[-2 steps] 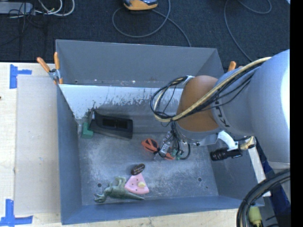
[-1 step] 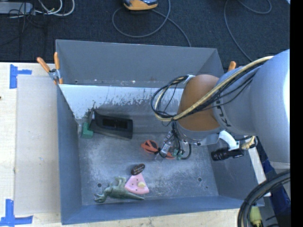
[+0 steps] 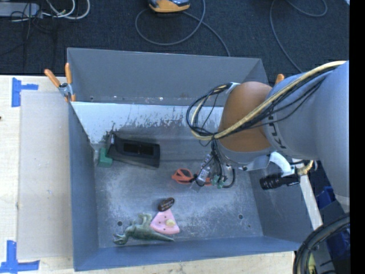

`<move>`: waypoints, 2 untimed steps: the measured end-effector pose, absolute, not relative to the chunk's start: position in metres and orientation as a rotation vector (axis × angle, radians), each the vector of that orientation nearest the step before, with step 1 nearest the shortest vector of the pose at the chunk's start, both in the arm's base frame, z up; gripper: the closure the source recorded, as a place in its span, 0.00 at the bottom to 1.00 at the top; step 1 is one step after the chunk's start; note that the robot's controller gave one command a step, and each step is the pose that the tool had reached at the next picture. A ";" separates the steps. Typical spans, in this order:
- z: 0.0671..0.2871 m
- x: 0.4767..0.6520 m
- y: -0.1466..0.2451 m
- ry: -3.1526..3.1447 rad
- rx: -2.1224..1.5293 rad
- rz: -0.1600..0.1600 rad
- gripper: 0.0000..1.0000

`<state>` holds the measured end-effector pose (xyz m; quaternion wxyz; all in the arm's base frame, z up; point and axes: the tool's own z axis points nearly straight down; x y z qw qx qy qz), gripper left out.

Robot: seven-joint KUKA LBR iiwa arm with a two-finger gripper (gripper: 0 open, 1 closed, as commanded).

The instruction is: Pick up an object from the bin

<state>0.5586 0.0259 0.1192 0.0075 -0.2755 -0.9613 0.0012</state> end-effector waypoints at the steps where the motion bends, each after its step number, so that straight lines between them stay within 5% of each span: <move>1: 0.141 0.560 0.026 -3.011 -0.862 0.001 1.00; 2: 0.157 0.561 0.026 -3.014 -0.862 -0.001 1.00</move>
Offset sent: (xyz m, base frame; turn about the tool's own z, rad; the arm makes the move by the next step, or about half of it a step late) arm -0.0001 0.0000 0.0475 0.0000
